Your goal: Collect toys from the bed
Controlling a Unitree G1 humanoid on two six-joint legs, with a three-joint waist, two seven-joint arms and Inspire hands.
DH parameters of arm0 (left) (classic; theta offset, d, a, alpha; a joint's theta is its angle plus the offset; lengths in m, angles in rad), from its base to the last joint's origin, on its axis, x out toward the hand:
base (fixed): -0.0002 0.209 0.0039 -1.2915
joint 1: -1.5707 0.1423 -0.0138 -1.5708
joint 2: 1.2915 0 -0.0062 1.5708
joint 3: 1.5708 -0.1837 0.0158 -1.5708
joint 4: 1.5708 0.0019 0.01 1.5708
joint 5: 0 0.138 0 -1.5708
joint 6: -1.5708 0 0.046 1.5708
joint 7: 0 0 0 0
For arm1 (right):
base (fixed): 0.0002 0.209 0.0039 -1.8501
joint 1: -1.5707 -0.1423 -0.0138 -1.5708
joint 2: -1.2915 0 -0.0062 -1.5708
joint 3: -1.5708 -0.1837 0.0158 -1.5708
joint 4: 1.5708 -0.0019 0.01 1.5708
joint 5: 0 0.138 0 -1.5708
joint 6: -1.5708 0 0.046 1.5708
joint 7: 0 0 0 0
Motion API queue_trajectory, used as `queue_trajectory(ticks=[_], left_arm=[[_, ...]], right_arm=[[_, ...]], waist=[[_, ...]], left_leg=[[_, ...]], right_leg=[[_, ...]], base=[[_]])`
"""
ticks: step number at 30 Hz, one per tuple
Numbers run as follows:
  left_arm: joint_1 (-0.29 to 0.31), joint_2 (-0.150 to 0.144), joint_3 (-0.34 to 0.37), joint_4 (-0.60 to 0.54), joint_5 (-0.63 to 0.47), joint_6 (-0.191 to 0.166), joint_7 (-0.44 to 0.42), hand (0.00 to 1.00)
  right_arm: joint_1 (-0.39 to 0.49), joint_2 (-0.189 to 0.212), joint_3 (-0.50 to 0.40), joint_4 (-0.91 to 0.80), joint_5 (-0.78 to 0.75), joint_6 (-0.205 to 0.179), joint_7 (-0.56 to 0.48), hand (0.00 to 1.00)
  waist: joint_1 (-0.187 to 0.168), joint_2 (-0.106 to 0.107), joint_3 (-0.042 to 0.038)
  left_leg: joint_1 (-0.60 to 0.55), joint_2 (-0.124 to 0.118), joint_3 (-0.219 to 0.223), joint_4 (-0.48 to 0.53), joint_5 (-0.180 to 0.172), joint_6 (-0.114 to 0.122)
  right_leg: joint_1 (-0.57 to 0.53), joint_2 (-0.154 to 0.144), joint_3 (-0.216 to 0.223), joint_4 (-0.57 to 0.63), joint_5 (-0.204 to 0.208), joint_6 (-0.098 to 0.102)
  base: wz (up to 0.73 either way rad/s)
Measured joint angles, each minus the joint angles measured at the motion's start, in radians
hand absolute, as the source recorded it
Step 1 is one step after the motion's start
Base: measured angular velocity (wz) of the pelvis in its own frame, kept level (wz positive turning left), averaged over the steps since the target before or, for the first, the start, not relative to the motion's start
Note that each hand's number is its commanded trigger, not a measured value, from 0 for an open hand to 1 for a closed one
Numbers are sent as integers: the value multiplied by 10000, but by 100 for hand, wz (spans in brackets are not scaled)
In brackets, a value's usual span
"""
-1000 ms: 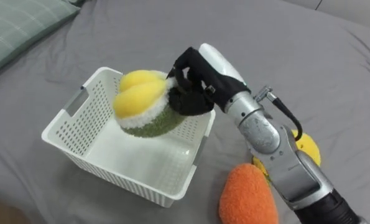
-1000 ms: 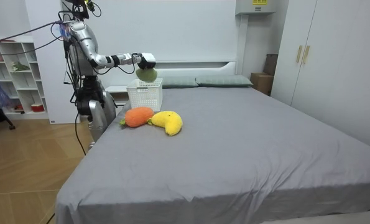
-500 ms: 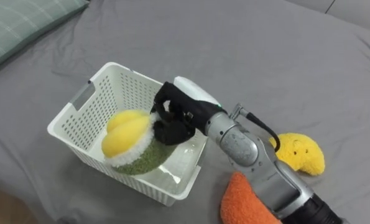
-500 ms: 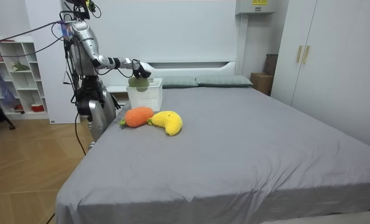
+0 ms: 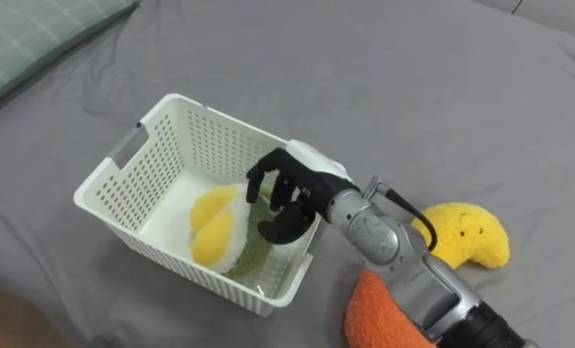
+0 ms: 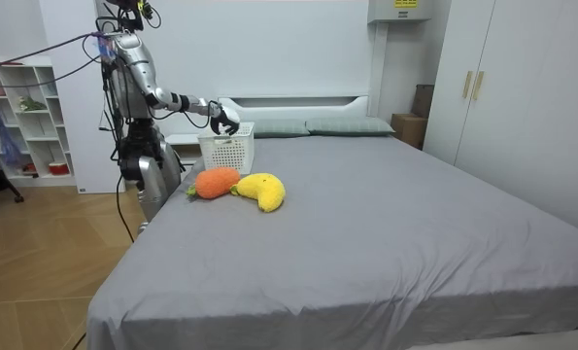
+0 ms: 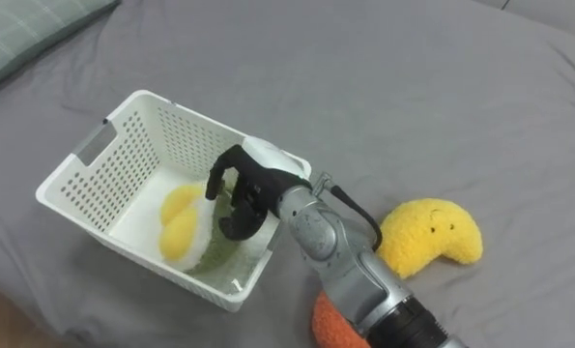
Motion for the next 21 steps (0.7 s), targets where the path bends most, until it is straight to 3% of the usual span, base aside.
queue_trajectory(ticks=[21], left_arm=[[188, 10, 84, 27, 4, -145, -5, 0]], right_arm=[[0, -64, -235, -29, 16, -350, -415, 0]], waist=[[-36, -87, -61]], left_leg=[[62, -1, -46, 39, 1, 1]], right_leg=[[116, -28, -209, -6, 0, 0]], base=[[0]])
